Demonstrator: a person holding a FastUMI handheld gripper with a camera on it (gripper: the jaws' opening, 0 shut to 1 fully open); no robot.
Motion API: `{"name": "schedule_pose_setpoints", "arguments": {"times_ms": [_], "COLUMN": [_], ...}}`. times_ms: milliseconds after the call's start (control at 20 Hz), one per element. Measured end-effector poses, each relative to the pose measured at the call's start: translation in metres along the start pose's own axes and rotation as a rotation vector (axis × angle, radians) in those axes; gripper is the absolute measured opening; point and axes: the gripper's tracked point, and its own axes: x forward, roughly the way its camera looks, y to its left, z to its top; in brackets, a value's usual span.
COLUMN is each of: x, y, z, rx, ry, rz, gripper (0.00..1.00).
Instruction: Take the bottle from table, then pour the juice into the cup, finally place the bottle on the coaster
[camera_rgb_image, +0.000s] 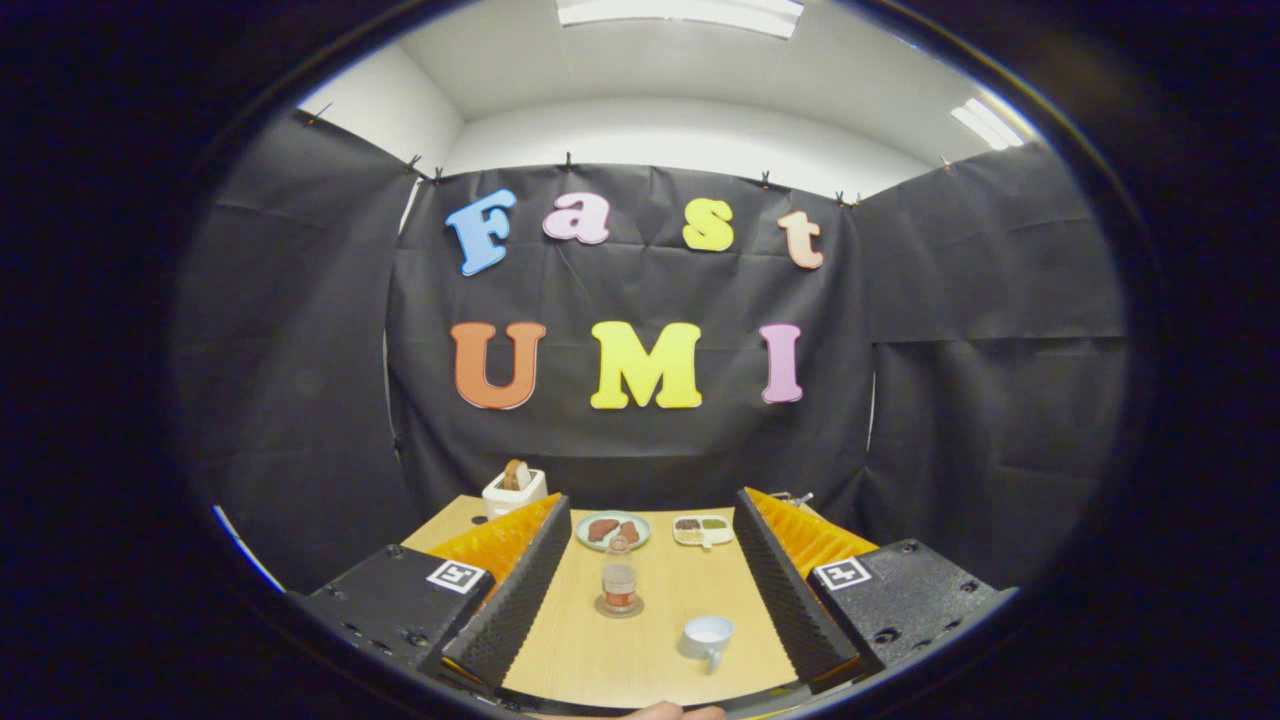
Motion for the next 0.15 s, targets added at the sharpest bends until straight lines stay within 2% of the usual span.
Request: {"name": "schedule_pose_setpoints", "arguments": {"times_ms": [150], "x": [0.0079], "y": [0.0026], "z": [-0.0141], "rx": [0.004], "ry": [0.016], "rz": [0.008], "gripper": [1.00]}}
